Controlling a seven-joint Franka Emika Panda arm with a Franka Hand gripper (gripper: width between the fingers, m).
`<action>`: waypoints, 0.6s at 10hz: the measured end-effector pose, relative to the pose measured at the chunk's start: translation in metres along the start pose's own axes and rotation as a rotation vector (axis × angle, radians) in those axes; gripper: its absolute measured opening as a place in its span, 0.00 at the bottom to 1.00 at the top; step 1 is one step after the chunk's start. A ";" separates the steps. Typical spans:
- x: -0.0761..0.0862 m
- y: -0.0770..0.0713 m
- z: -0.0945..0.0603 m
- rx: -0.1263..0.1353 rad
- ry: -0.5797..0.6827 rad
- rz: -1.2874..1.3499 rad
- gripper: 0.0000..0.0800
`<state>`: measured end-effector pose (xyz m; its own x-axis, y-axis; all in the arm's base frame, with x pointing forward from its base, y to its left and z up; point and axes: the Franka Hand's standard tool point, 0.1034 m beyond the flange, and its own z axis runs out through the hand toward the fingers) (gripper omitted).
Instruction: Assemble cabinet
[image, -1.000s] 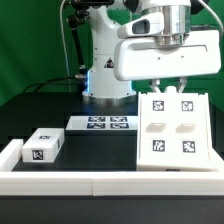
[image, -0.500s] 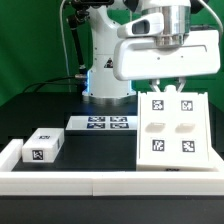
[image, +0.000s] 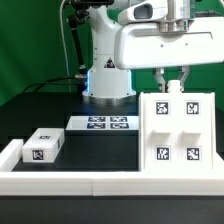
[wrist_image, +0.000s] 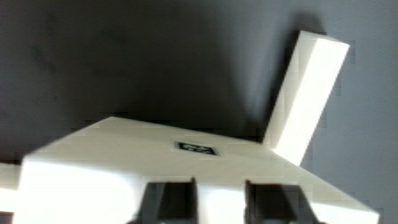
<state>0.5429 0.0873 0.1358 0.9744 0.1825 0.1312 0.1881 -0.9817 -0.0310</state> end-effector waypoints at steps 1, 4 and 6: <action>0.004 -0.002 -0.001 0.001 0.005 -0.003 0.14; 0.001 -0.002 0.000 0.001 0.002 -0.002 0.11; 0.001 -0.002 0.000 0.001 0.002 -0.002 0.09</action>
Offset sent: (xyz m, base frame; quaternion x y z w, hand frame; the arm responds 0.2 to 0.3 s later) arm 0.0000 0.0000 0.0000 0.0000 0.0000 0.0000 1.0000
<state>0.5440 0.0891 0.1359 0.9737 0.1848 0.1330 0.1905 -0.9812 -0.0316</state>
